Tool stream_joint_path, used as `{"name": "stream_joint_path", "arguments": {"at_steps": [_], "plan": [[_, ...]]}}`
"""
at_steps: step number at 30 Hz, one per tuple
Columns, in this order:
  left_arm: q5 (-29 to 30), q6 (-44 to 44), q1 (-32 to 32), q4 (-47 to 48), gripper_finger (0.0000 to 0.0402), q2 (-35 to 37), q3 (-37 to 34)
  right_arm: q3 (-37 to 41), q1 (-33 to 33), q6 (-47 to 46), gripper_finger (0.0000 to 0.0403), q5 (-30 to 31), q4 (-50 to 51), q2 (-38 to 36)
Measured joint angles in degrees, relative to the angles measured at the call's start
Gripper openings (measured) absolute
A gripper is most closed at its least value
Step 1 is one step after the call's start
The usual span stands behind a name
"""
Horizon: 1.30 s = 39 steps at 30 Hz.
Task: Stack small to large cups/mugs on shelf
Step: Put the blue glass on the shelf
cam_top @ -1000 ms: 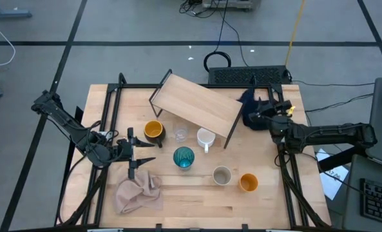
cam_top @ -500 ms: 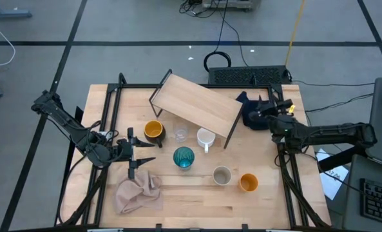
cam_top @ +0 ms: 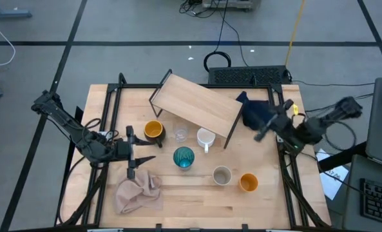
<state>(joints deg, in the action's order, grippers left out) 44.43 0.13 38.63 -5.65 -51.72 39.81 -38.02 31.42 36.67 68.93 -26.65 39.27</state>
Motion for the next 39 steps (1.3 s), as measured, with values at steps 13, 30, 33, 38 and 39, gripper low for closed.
{"name": "stream_joint_path", "arguments": {"at_steps": [13, 30, 33, 38, 39], "plan": [[0.7, 0.8, 0.9, -0.1, 0.0218, 1.2, 0.0, -9.8, 38.6, 4.2, 0.0196, 11.8, 5.5, -3.3], [0.7, 0.8, 0.6, 0.5, 0.0218, 1.2, 0.0, -8.8, 16.5, 3.1, 0.0196, -15.5, 4.6, -7.2], [0.7, -0.1, 0.6, 1.7, 0.0218, 1.2, 0.0, -7.8, 6.4, -1.0, 0.0196, -20.4, 5.8, -8.5], [0.7, -0.3, 0.6, 2.6, 0.0218, 1.2, 0.0, -7.7, -8.4, -7.9, 0.0196, -27.5, 10.4, -8.6], [0.7, -0.3, 0.6, 2.6, 0.0218, 1.2, 0.0, -7.7, -11.1, -8.7, 0.0196, -28.8, 10.6, -8.6]]}}
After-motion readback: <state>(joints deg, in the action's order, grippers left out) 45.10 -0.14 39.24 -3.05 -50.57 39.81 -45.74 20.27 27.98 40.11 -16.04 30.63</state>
